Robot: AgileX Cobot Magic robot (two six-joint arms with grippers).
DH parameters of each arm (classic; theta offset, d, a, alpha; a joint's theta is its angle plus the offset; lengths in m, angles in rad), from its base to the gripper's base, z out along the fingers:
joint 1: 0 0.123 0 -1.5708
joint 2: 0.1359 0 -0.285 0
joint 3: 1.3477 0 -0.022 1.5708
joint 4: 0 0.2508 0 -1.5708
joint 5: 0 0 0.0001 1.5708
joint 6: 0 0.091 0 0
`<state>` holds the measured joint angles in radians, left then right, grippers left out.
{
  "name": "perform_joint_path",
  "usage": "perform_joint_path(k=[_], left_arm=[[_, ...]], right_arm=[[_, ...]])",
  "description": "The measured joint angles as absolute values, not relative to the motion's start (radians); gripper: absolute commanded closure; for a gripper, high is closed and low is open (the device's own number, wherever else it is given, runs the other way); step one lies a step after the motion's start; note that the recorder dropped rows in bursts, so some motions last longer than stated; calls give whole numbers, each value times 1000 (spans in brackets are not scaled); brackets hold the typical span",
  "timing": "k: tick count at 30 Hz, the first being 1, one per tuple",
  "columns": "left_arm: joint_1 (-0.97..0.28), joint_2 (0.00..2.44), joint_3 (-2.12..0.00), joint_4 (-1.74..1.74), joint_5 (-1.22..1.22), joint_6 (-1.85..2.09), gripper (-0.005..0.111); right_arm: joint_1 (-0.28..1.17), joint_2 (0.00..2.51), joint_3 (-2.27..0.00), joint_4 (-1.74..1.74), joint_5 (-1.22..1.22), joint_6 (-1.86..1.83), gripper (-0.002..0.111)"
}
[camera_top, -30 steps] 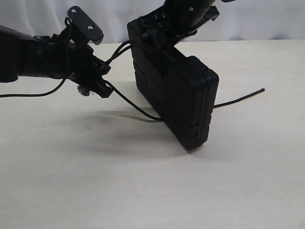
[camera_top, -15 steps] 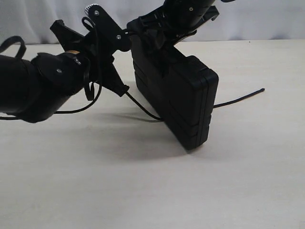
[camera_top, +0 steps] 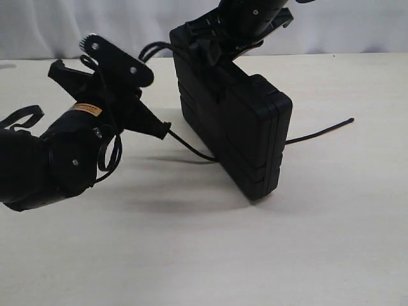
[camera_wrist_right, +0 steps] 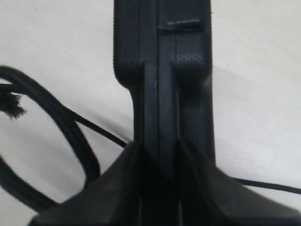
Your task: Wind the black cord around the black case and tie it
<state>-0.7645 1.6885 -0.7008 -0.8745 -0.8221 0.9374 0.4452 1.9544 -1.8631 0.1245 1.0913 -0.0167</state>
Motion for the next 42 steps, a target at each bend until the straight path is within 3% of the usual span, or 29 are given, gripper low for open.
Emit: perform_joint_path(k=[10,25,42], left_arm=[[-866,1869,-672,-825,-1022,569,107],[-871,1987,-739,-844,-1019,585,107],[-964,1987,-854,-879,-967,1154,107]], right_arm=[[445,1954,-1863,124,1089,-16,104],[445,1954,-1863,129,1086,-12,104],[445,1954,-1861,131,1086,-12,104]])
